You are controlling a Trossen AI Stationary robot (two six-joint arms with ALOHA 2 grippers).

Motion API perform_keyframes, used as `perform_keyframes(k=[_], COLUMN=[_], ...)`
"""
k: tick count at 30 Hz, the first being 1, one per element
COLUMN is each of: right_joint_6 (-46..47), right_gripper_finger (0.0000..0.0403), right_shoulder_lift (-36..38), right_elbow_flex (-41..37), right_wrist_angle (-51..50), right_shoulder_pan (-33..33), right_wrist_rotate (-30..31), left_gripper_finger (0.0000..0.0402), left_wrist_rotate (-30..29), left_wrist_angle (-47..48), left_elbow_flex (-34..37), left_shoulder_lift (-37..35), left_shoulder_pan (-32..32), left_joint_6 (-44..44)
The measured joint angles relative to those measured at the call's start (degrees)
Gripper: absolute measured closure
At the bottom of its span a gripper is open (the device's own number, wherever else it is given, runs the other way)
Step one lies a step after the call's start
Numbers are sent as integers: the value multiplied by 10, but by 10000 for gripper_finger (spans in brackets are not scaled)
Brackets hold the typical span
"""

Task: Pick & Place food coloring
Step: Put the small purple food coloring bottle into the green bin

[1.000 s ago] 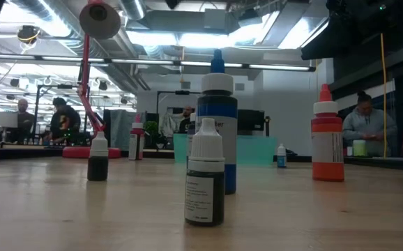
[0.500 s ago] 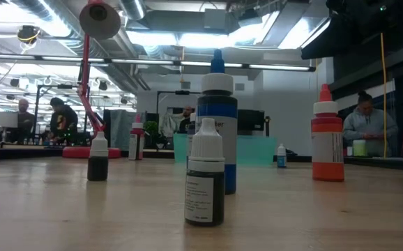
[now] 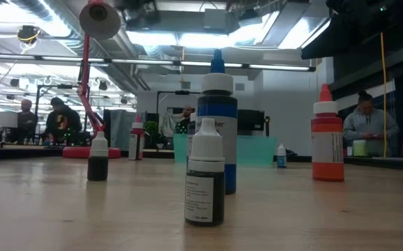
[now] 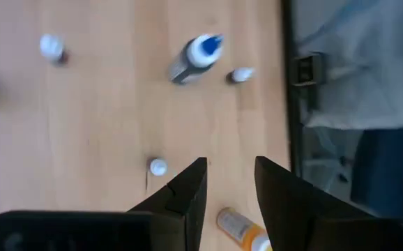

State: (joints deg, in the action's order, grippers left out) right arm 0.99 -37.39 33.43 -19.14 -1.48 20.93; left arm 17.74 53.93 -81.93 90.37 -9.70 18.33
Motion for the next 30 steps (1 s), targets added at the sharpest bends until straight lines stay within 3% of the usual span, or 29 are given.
perform_keyframes(k=[5, 7, 12, 17, 21, 30], right_joint_6=[0, 0, 2, 2, 2, 2], right_gripper_finger=[228, 228, 228, 228, 227, 228], right_shoulder_lift=[0, 0, 0, 0, 0, 0], right_elbow_flex=[0, 0, 0, 0, 0, 0], right_wrist_angle=[0, 0, 0, 0, 0, 0], right_shoulder_pan=[0, 0, 0, 0, 0, 0], right_wrist_rotate=[0, 0, 0, 0, 0, 0], left_gripper_finger=[286, 281, 255, 206, 171, 153], left_wrist_rotate=[-148, -178, -194, -223, -254, -258], left_wrist_angle=[-21, -32, -68, -138, -139, -139], left_elbow_flex=[62, 83, 116, 147, 159, 161], left_shoulder_lift=[0, 0, 0, 5, 28, 79], left_shoulder_pan=[-37, -48, -73, -98, -115, -141], left_joint_6=[125, 165, 220, 253, 284, 290])
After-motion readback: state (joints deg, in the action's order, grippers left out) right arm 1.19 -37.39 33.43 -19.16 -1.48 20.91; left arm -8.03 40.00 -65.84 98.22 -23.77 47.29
